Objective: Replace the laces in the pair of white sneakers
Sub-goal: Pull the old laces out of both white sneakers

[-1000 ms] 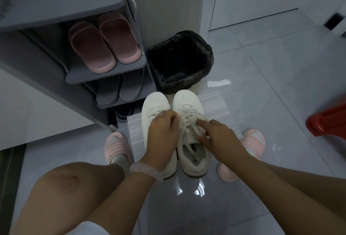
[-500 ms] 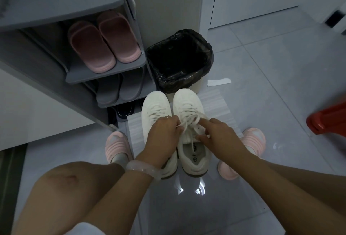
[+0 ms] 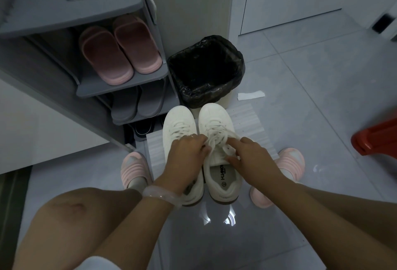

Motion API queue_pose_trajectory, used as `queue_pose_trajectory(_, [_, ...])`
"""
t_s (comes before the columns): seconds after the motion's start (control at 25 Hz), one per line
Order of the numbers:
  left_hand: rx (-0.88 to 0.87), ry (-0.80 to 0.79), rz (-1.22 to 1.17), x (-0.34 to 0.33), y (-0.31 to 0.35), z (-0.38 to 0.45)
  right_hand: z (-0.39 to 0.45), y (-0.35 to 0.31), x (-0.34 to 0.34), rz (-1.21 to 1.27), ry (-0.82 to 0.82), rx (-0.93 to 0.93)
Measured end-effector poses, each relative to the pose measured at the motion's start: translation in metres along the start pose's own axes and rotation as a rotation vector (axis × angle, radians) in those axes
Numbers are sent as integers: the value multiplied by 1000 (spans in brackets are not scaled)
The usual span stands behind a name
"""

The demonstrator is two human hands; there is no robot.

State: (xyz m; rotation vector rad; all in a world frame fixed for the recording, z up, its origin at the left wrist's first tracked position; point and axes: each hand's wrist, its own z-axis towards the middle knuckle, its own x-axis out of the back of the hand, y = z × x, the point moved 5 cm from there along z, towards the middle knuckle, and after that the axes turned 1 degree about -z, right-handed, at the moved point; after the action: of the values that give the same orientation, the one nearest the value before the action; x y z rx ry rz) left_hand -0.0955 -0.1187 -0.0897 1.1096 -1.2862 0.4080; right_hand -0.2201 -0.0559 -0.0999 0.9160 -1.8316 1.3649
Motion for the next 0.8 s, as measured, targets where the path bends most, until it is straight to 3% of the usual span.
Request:
queue_pose_trajectory(0.24, [-20, 180, -107, 4, 9, 0, 1, 0, 1, -28, 0, -20])
queue_pose_trajectory(0.4, [248, 458, -275, 54, -12, 0, -2, -2, 1, -30, -19, -35])
queue_pose_trajectory(0.44, [255, 443, -223, 62, -17, 2, -1, -2, 1, -14, -35, -45])
queue_pose_trajectory(0.56, [278, 127, 71, 53, -20, -1, 8, 1, 6, 158, 7, -71])
queue_pose_trajectory(0.64, [222, 124, 120, 42, -12, -9, 15, 2, 10, 158, 81, -96])
queue_pose_trajectory(0.72, [28, 179, 138, 31, 6, -14, 19, 0, 9, 50, 110, -144])
queue_pose_trajectory(0.8, [-25, 62, 80, 18, 17, -18, 23, -7, 3, -79, 96, -148])
